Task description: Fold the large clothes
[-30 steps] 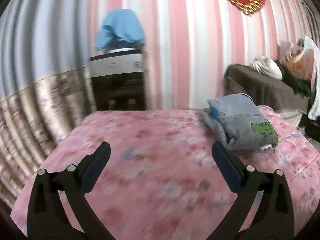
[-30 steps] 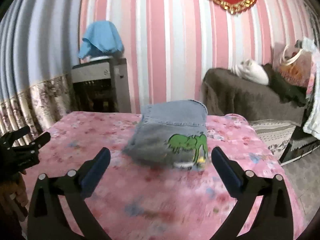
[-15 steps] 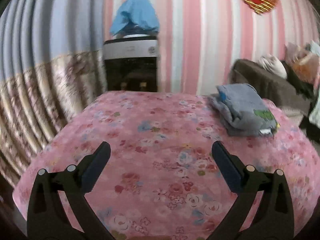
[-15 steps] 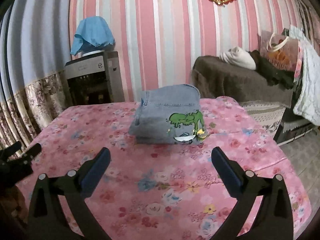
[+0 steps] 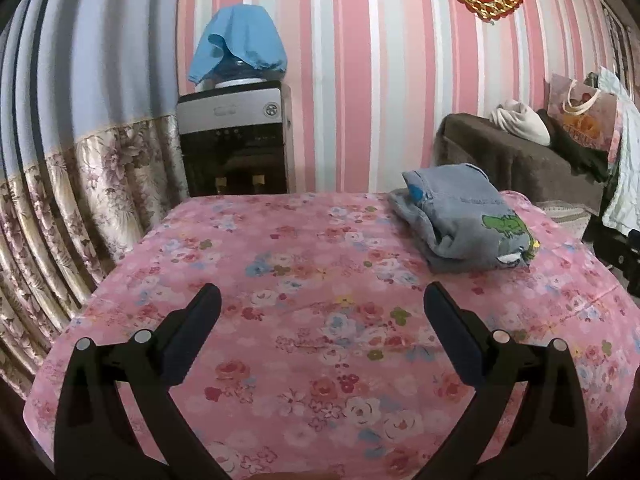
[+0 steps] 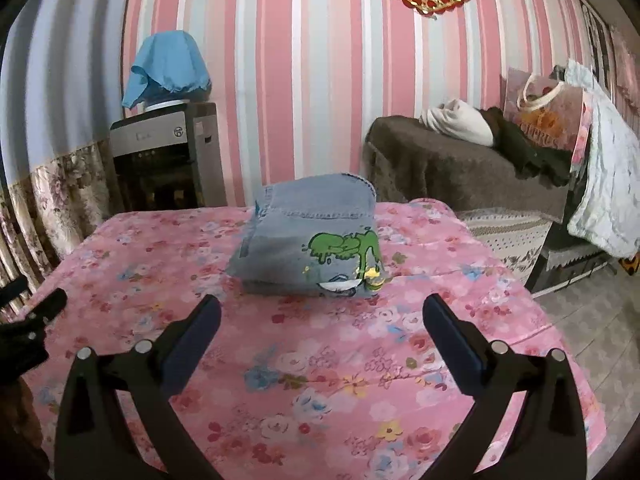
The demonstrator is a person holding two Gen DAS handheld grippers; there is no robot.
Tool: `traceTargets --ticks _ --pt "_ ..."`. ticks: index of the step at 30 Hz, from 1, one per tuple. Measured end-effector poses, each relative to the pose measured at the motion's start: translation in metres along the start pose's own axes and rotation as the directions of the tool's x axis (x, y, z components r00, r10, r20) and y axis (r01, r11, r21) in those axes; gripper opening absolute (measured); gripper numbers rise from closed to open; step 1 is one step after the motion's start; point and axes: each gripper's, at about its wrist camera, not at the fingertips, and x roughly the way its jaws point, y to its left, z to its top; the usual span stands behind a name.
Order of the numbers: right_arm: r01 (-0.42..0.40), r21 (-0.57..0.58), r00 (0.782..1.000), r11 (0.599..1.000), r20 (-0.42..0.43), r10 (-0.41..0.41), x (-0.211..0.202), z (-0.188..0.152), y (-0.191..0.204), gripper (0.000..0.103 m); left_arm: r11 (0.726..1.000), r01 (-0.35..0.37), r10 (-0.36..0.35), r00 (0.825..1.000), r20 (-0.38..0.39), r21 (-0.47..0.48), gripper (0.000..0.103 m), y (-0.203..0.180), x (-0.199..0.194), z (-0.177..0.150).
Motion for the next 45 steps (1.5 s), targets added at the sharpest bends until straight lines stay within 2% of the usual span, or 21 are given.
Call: traceTargets --ticks 2,12,25,34,45 --pt "-0.006 -0.01 1.0 1.0 -0.005 0.006 0.002 0.0 0.001 0.101 1.0 -0.029 0.029 1.0 0.003 0.003 0.1 0.0 0.0 0.002" --pt "-0.008 -0.018 1.0 1.0 -0.009 0.008 0.01 0.001 0.001 0.101 0.999 -0.044 0.044 0.999 0.008 -0.003 0.1 0.006 0.006 0.006" --pt "-0.005 -0.005 1.0 1.0 -0.006 0.005 0.012 0.003 -0.001 0.101 1.0 -0.015 0.015 0.999 0.031 -0.019 0.1 0.01 0.004 0.009" --pt "-0.007 0.02 1.0 1.0 0.007 0.007 0.011 0.006 0.0 0.101 0.999 -0.038 0.039 0.999 0.036 -0.03 0.1 0.015 0.005 0.011" --pt "-0.005 0.053 1.0 0.999 -0.018 0.006 0.014 0.007 -0.003 0.101 0.998 -0.051 0.052 0.998 0.026 -0.043 0.1 0.017 0.005 0.013"
